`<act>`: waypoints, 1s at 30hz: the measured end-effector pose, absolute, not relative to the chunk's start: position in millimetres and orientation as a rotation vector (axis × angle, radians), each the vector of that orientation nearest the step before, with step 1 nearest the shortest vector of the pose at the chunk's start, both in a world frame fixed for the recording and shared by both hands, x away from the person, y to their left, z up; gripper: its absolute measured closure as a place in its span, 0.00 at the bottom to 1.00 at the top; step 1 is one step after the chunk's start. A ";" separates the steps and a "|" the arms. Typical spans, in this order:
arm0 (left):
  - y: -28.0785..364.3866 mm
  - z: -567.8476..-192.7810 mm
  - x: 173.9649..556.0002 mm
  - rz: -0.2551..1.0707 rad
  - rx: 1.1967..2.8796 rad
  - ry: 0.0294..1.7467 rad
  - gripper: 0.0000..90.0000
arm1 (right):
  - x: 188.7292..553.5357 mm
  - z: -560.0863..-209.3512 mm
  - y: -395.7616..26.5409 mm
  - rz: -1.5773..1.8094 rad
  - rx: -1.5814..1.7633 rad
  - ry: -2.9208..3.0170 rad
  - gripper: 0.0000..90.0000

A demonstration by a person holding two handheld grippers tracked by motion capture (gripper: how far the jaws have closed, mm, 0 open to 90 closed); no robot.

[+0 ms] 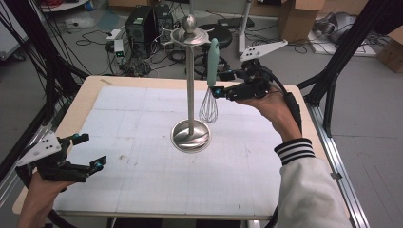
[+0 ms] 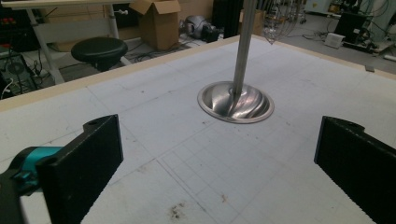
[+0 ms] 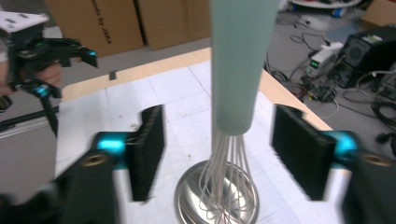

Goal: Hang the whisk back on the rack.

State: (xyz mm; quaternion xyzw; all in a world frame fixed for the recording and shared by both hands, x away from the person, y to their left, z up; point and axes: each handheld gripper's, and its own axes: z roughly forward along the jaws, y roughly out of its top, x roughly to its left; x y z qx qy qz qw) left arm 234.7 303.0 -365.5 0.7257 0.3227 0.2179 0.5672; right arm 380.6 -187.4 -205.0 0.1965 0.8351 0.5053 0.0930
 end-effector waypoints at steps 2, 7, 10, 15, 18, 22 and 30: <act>301.3 -365.8 234.1 0.512 1.708 0.760 0.02 | 376.7 -208.5 -191.8 1.513 0.588 2.485 0.19; 296.2 -366.3 233.4 0.512 1.728 0.749 0.02 | 364.0 -220.6 -206.7 1.519 0.633 2.471 0.11; 295.0 -366.6 233.2 0.510 1.728 0.752 0.02 | 357.3 -225.7 -213.1 1.523 0.654 2.464 0.01; 293.8 -369.7 234.5 0.507 1.735 0.763 0.02 | 337.9 -237.8 -234.0 1.528 0.664 2.388 0.00; 293.4 -371.0 234.6 0.497 1.731 0.762 0.02 | 331.3 -242.7 -240.1 1.544 0.671 2.370 0.00; 293.7 -372.5 235.5 0.487 1.733 0.761 0.02 | 318.6 -251.9 -250.4 1.555 0.672 2.327 0.00; 291.7 -374.2 236.6 0.464 1.726 0.748 0.02 | 298.1 -276.5 -263.5 1.543 0.666 2.306 0.00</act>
